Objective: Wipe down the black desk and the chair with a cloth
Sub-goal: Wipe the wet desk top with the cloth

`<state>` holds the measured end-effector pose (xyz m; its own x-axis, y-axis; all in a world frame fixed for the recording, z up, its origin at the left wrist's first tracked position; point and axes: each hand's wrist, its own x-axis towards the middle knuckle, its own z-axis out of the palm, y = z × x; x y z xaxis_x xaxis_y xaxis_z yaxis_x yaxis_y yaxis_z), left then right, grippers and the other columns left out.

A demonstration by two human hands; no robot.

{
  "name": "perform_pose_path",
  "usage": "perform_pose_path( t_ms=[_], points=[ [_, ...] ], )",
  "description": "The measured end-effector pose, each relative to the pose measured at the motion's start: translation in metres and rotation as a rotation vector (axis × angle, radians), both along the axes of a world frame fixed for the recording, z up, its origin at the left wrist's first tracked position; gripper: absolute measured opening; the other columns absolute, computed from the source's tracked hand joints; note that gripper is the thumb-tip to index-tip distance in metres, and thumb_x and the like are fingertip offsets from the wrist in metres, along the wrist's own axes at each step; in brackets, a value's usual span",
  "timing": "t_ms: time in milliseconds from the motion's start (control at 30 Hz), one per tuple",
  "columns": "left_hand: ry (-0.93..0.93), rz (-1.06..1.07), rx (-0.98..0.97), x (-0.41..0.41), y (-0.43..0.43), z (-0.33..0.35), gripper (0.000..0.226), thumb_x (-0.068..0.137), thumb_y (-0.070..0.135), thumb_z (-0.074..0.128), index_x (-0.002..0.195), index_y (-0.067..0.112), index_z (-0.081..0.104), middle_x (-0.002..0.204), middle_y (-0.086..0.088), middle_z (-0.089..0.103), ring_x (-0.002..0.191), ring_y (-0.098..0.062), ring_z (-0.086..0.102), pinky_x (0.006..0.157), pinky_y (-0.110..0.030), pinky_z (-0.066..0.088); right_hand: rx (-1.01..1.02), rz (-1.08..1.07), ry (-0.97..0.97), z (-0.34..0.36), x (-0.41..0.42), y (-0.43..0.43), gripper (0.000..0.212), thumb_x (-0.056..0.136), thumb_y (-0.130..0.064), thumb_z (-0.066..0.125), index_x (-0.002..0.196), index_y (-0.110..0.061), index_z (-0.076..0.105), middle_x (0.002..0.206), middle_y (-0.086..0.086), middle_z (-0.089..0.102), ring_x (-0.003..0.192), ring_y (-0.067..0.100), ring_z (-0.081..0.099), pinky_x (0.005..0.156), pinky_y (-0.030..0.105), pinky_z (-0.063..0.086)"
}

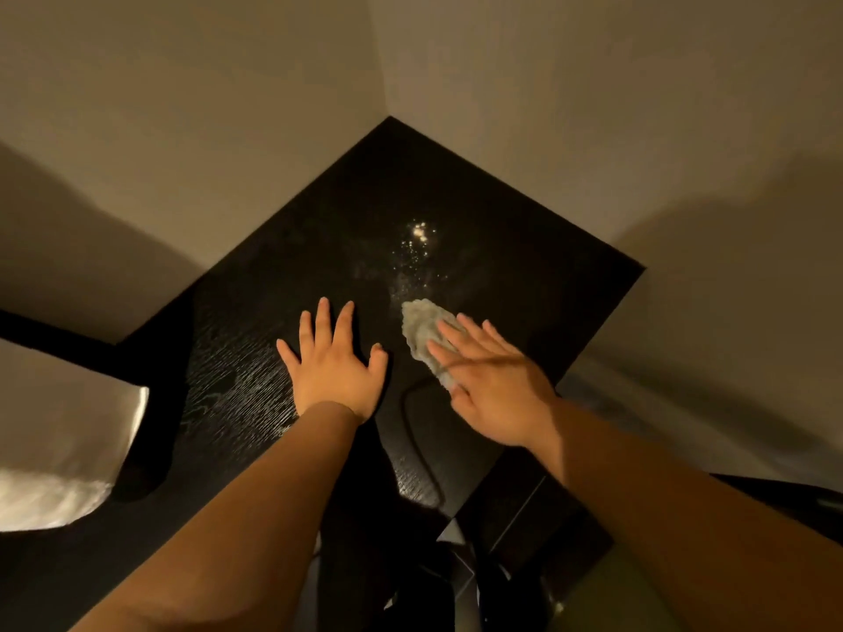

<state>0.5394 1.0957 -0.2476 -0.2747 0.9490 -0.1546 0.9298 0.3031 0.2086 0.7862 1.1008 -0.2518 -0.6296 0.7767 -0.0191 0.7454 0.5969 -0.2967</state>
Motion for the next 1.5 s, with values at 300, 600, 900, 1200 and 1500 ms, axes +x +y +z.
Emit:
perform_pose_path(
  t_ms=[300, 600, 900, 1200, 1500],
  points=[
    [0.011, -0.009, 0.005, 0.001, 0.002, 0.0, 0.078, 0.092, 0.066, 0.03, 0.164, 0.038, 0.016, 0.175, 0.004, 0.002, 0.161, -0.024, -0.006, 0.127, -0.063, -0.003, -0.022, -0.538, -0.1, -0.003, 0.073, 0.095, 0.074, 0.091, -0.039, 0.032, 0.161, -0.016, 0.025, 0.168, 0.01, 0.019, 0.156, 0.034, 0.01, 0.126, 0.05, 0.005],
    [0.009, -0.011, 0.019, -0.001, 0.002, 0.001, 0.077, 0.093, 0.065, 0.032, 0.164, 0.036, 0.019, 0.175, 0.003, 0.004, 0.161, -0.025, -0.004, 0.126, -0.064, -0.002, 0.001, -0.15, -0.083, 0.0, 0.037, 0.042, 0.071, 0.094, -0.043, 0.044, 0.159, -0.019, 0.031, 0.168, 0.006, 0.022, 0.156, 0.029, 0.012, 0.127, 0.045, 0.006],
    [0.009, -0.011, 0.031, -0.002, 0.002, -0.002, 0.079, 0.091, 0.066, 0.031, 0.163, 0.036, 0.02, 0.175, 0.002, 0.005, 0.161, -0.026, -0.003, 0.126, -0.064, -0.002, -0.039, -0.379, -0.067, 0.009, -0.025, 0.055, 0.07, 0.095, -0.04, 0.039, 0.161, -0.02, 0.026, 0.169, 0.011, 0.016, 0.156, 0.036, 0.009, 0.127, 0.051, 0.006],
    [-0.041, -0.006, 0.041, -0.004, 0.001, 0.003, 0.082, 0.087, 0.068, 0.038, 0.162, 0.037, 0.024, 0.175, 0.004, 0.007, 0.161, -0.024, -0.003, 0.127, -0.06, -0.004, 0.012, -0.14, -0.208, 0.002, -0.013, 0.091, 0.077, 0.095, -0.038, 0.058, 0.161, -0.019, 0.024, 0.169, 0.009, 0.018, 0.156, 0.033, 0.01, 0.125, 0.049, 0.006],
    [-0.04, 0.01, 0.055, -0.002, 0.003, 0.001, 0.084, 0.084, 0.066, 0.043, 0.161, 0.037, 0.026, 0.175, 0.005, 0.008, 0.161, -0.023, -0.002, 0.127, -0.06, -0.003, -0.047, -0.041, -0.118, 0.01, -0.061, 0.044, 0.07, 0.095, -0.037, 0.041, 0.161, -0.024, 0.024, 0.171, 0.004, 0.01, 0.157, 0.029, -0.001, 0.127, 0.044, -0.004]
  ],
)
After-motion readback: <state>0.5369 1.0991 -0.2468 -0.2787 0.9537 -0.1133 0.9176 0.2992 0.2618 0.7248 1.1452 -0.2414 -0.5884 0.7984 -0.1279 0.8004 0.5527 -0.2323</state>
